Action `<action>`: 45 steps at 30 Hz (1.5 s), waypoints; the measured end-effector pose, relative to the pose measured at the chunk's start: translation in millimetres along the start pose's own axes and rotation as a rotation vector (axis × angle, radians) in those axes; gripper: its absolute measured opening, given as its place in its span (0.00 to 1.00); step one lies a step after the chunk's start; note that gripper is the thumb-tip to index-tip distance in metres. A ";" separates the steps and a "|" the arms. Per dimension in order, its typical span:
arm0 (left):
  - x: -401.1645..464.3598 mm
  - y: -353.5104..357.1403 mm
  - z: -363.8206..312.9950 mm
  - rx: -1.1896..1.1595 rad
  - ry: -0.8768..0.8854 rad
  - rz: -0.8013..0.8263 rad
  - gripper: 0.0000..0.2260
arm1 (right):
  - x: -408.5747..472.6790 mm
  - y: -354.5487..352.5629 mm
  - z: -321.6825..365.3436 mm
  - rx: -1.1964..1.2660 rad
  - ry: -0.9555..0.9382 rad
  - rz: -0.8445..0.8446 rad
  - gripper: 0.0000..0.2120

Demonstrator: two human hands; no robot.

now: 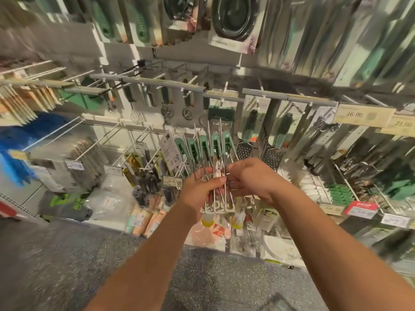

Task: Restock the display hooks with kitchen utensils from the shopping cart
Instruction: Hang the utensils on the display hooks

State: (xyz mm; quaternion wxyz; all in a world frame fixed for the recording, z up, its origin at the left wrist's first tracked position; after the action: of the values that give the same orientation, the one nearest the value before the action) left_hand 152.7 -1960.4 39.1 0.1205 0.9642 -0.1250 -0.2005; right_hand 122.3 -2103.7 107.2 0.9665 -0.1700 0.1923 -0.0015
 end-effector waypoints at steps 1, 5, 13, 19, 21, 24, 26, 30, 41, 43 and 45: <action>0.5 -0.1 0.6 -0.010 -0.001 -0.004 0.20 | 0.4 0.3 0.5 -0.009 -0.002 0.000 0.09; 1.0 -0.8 2.0 -0.029 0.018 0.000 0.16 | -4.2 1.2 9.7 -0.138 -0.019 0.009 0.13; -5.0 2.9 3.3 -0.140 0.015 0.026 0.18 | -22.5 -2.9 38.8 -0.774 -0.259 -0.197 0.19; -9.7 5.7 2.0 -0.205 0.009 0.031 0.33 | -35.7 -2.0 44.5 -0.858 -0.304 -0.312 0.10; -11.4 5.5 1.0 -0.231 0.026 0.020 0.33 | -36.0 -0.1 43.2 -0.859 -0.337 -0.309 0.11; -13.2 3.9 -0.2 -0.269 0.031 0.012 0.38 | -30.6 -0.2 35.4 -0.806 -0.408 -0.340 0.12; -14.7 5.4 -1.4 -0.296 0.027 0.037 0.39 | -26.3 0.9 29.3 -0.568 -0.489 -0.317 0.08; -18.4 10.2 -7.1 -0.340 0.045 0.095 0.28 | -22.6 10.9 20.7 -0.245 -0.601 -0.330 0.15; -14.8 6.8 -16.2 -0.261 0.045 0.114 0.28 | -23.3 12.2 13.8 0.003 -0.681 -0.575 0.25; -12.5 7.8 -16.5 -0.268 0.030 0.135 0.31 | -26.0 15.5 21.1 -0.101 -0.718 -0.574 0.29; -11.6 7.2 -17.7 -0.294 0.020 0.153 0.30 | -28.4 17.1 24.4 -0.127 -0.713 -0.580 0.28</action>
State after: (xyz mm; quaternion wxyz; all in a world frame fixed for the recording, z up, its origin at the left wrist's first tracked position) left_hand 148.4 -1960.6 61.0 0.2765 0.9258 -0.1661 -0.1971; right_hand 104.0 -2077.7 133.3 0.9196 -0.2655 -0.2077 -0.2016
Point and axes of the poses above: each hand's wrist, its own x-axis towards the middle knuckle, its own y-axis out of the palm, z = x × y, the point moved 6 cm from there along x, towards the middle knuckle, and after that the axes turned 1 degree about -x, right-handed, at the moved point
